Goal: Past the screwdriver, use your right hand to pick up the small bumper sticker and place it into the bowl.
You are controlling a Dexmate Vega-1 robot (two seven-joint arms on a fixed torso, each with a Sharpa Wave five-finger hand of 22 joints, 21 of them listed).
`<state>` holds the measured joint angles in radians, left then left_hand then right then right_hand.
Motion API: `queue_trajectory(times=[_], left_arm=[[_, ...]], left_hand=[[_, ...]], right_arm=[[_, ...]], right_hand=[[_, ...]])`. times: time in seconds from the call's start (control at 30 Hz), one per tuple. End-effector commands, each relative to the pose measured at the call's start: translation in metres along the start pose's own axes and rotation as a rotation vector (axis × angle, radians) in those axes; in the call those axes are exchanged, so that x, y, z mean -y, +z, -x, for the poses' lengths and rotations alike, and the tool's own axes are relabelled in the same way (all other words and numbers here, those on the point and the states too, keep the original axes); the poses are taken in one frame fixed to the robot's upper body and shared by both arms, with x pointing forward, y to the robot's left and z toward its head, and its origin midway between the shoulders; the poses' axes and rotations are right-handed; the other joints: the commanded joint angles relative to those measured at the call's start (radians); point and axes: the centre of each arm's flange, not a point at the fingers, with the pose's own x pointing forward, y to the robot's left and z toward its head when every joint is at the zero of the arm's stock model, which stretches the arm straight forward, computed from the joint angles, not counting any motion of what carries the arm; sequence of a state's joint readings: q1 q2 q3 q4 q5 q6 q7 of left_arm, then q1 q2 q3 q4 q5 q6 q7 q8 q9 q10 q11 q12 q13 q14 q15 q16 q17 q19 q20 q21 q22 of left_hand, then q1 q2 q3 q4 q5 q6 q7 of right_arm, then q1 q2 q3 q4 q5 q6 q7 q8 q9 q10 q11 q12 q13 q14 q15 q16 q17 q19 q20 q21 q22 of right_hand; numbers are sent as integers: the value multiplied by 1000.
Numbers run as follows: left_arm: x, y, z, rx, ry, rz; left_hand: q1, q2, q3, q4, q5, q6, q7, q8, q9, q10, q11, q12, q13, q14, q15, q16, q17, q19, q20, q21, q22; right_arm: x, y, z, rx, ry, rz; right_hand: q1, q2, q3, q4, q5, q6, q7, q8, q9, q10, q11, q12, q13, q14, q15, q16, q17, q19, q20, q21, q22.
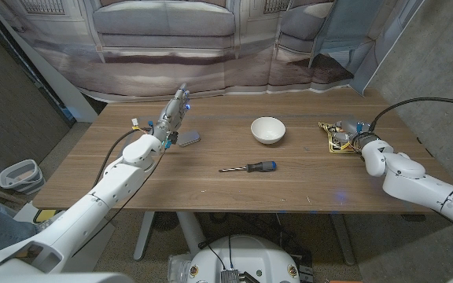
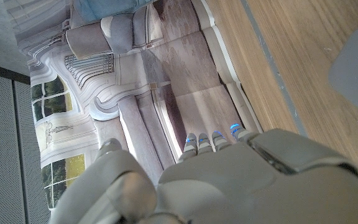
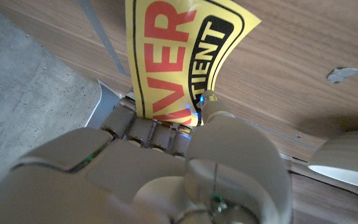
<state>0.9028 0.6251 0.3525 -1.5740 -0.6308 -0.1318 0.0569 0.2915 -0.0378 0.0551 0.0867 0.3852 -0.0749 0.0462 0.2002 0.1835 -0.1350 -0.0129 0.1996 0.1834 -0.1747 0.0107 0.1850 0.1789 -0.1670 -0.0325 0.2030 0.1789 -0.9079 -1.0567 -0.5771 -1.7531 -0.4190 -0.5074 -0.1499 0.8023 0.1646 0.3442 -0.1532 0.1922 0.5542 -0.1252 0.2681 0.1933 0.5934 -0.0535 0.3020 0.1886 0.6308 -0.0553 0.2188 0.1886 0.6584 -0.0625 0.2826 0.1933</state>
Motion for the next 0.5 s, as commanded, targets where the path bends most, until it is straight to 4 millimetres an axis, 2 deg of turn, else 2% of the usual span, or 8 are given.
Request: queue_trajectory(times=[0.03, 0.27, 0.5], left_arm=[[2, 0, -1, -5, -4, -3], [0, 1, 0, -3, -4, -6], [-2, 2, 1, -5, -4, -9]], left_hand=[[8, 7, -6, 2, 9, 4, 1, -3, 3, -2, -2, 0, 2, -17, 2, 2, 5, -40, -19, -1, 6], [9, 8, -8, 2, 9, 5, 0, -3, 3, -1, -5, 1, 2, -17, 2, 2, 5, -41, -19, 0, 6], [9, 8, -9, 2, 9, 8, -1, -2, 3, 2, -8, 2, 2, -18, 1, 2, 4, -40, -20, 0, 6]], right_arm=[[7, 1, 5, 18, -36, -21], [10, 3, 5, 26, -36, -26], [17, 5, 5, 30, -54, -33]], right_hand=[[11, -4, 8, -1, -2, 9, 0, -3, 4, 9, -6, 1, 5, 9, -96, -1, 4, 2, -65, 1, 2], [14, -5, 11, -1, -2, 11, -3, -5, 5, 10, -5, -1, 5, 6, -97, -3, 4, -3, -68, -2, 3], [20, -14, 15, -3, -5, 5, -11, -12, 5, 4, -15, -7, 6, -12, -91, -14, 4, -17, -70, -8, 2]])
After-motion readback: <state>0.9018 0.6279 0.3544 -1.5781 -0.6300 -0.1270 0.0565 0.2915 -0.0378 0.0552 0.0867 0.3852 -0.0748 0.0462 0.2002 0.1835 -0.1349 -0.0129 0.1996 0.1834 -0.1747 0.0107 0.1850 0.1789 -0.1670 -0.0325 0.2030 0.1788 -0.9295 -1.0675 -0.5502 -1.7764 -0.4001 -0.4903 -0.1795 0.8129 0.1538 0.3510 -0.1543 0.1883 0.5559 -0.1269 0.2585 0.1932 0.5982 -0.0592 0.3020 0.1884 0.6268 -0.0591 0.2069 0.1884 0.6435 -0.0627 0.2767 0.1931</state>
